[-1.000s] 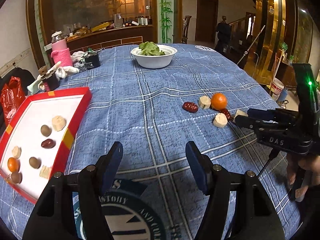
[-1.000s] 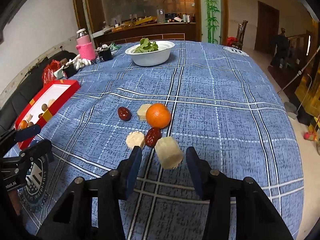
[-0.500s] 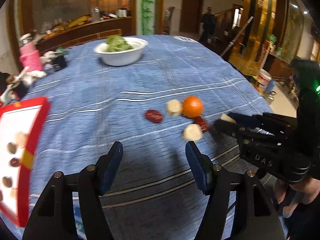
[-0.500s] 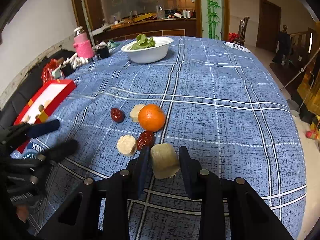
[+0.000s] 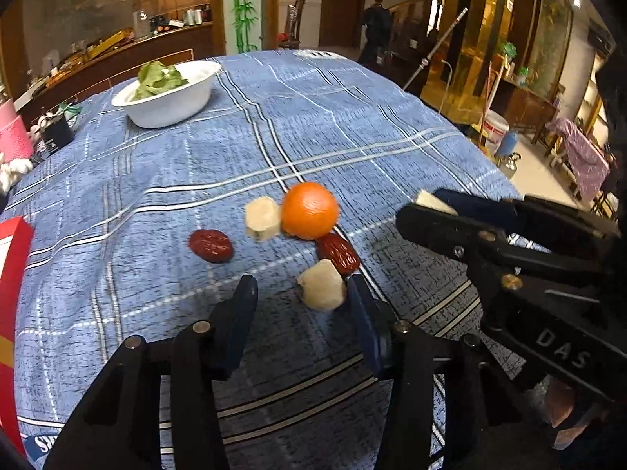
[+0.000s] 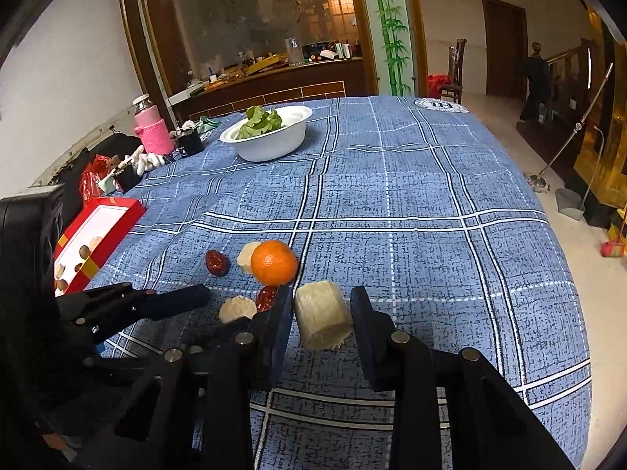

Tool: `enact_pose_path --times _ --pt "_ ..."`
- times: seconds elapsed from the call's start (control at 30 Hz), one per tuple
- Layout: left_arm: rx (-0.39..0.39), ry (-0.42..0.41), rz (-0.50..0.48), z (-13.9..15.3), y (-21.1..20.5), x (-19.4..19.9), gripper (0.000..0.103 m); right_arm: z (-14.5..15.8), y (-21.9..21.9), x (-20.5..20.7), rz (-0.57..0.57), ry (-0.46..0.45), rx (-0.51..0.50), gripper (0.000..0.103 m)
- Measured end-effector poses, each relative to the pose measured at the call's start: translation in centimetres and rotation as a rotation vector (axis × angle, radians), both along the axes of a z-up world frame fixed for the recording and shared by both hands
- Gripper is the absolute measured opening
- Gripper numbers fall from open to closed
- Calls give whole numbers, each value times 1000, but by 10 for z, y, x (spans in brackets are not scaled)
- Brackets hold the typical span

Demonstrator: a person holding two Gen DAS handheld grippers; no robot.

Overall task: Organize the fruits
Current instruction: 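Grasp a beige chunk with the right gripper while the left gripper grasps another beige chunk, then carry both beige chunks toward the tray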

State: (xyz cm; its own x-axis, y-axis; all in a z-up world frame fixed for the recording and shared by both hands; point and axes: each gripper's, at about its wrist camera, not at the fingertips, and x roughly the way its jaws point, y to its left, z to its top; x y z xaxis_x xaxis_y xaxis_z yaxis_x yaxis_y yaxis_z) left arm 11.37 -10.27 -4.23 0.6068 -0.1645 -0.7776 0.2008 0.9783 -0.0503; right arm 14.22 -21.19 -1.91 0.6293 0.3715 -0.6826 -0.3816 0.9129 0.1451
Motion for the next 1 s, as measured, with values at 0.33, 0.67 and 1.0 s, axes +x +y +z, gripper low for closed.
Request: enact_pose_path --times 0.33,0.67,1.0 --pt "3 7 43 2 13 -2 22 1 1 -1 3 -6 -3 32" --pt "-67 -49 136 27 72 -54 22 -5 11 -2 16 1 -37 32" --pt "-117 -103 261 35 129 -97 22 8 58 -45 93 -17 -7 32"
